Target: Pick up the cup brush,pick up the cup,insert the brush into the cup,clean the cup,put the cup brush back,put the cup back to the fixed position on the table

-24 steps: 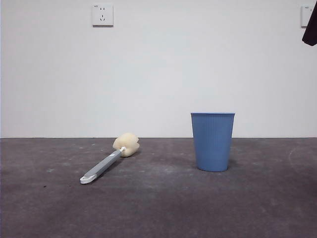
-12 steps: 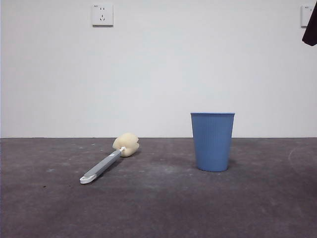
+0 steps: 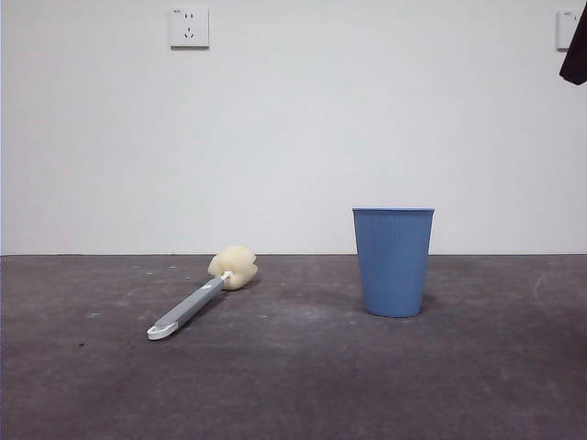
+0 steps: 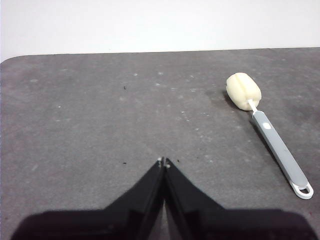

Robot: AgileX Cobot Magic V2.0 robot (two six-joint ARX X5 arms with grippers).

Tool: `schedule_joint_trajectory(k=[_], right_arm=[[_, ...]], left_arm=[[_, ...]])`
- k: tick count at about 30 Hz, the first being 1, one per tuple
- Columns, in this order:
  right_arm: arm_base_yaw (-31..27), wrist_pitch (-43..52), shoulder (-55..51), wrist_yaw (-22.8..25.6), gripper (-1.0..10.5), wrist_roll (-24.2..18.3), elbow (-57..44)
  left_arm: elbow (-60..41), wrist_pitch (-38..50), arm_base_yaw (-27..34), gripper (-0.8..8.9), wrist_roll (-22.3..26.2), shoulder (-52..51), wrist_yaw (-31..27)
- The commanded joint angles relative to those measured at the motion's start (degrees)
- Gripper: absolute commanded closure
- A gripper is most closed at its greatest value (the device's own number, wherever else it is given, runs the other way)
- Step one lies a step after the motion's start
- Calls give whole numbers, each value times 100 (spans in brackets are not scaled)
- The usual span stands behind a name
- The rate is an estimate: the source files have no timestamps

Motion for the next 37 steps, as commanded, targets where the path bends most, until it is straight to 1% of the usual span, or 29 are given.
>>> schedule_joint_trajectory(k=[1,12,13,14,15,17,18,19,21,23,27,30,33,37], right_arm=[[9,37,0,15,946,35,9],[7,81,0,55,946,35,9],[7,94,0,59,946,-90,9],[2,109,-17,105,946,-319,7],[-42,179,-76,245,946,-505,7],[-197,479,-214,688,946,-817,4],[-328,728,-297,846,946,-966,-2],[-503,1043,-398,892,946,-1099,-33],[-907,1683,-619,841,946,-1169,-173],[-1432,2164,-868,625,946,-1204,-369],[-2570,2929,-1401,59,946,-1539,-1010],[-3182,3536,-1943,-225,946,-1692,-1725],[-3528,4120,-2551,-267,946,-1709,-2529],[-3768,4564,-3279,-267,946,-1707,-3477]], left_arm=[[-81,20,20,817,-35,-22,-11],[-81,20,20,816,-35,-22,-11],[-81,20,20,817,-35,-22,-11],[-81,17,20,817,-35,-22,-9],[-81,20,20,817,-35,-22,-9],[-81,20,20,817,-35,-22,-11],[-81,17,20,817,-35,-22,-11],[-81,20,20,817,-35,-22,-11],[-81,20,20,817,-35,-22,-11],[-81,20,20,817,-35,-22,-9],[-81,17,20,817,-35,-22,-13],[-81,20,20,817,-35,-22,-9],[-81,20,20,817,-35,-22,-11],[-81,17,20,817,-35,-22,-11]])
